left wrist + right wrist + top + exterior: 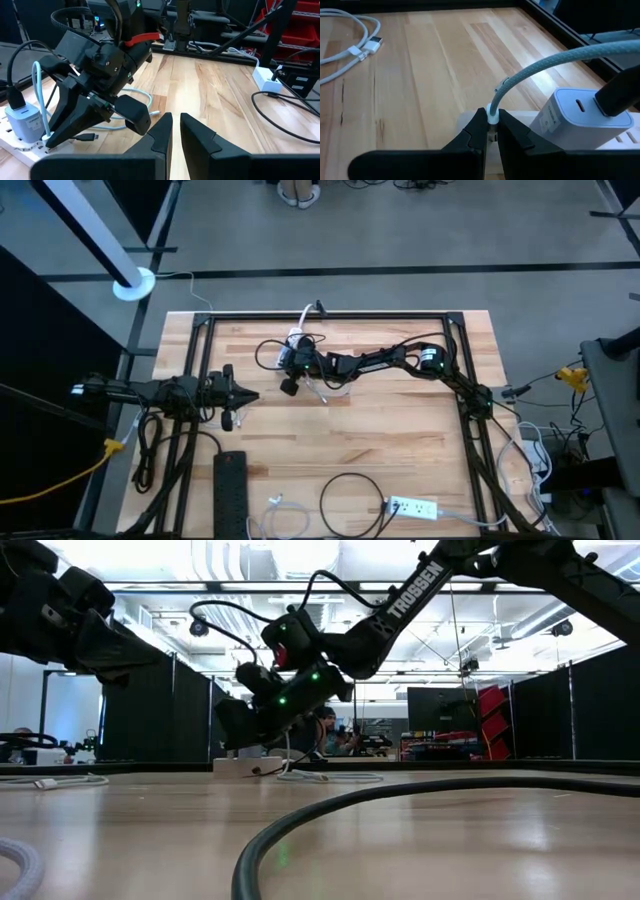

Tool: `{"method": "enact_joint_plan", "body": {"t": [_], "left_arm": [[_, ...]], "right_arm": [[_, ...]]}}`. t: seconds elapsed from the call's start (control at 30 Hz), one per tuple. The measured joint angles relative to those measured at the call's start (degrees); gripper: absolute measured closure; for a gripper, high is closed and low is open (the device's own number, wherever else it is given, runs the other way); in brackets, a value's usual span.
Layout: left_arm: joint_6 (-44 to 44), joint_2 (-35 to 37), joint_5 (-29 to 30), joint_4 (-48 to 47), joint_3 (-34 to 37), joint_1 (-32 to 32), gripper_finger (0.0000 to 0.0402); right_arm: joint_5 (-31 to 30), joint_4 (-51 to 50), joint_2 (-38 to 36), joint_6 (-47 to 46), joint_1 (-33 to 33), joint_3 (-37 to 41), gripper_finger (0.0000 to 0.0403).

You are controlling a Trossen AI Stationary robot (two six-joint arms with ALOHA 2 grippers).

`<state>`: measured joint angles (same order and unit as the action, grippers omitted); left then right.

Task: Plug in charger cables
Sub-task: Insert the top white charger cable into the top white outlet extension

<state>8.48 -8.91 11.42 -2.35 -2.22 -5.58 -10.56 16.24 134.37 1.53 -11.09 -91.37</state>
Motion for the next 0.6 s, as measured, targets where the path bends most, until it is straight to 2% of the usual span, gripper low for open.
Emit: {"method": "enact_joint_plan", "body": {"t": [0.6], "left_arm": [[-0.03, -0.07, 0.04, 0.0, 0.0, 0.0, 0.0377]], "right_arm": [[-0.04, -0.1, -0.04, 1.01, 0.07, -0.11, 0.0387]]}}
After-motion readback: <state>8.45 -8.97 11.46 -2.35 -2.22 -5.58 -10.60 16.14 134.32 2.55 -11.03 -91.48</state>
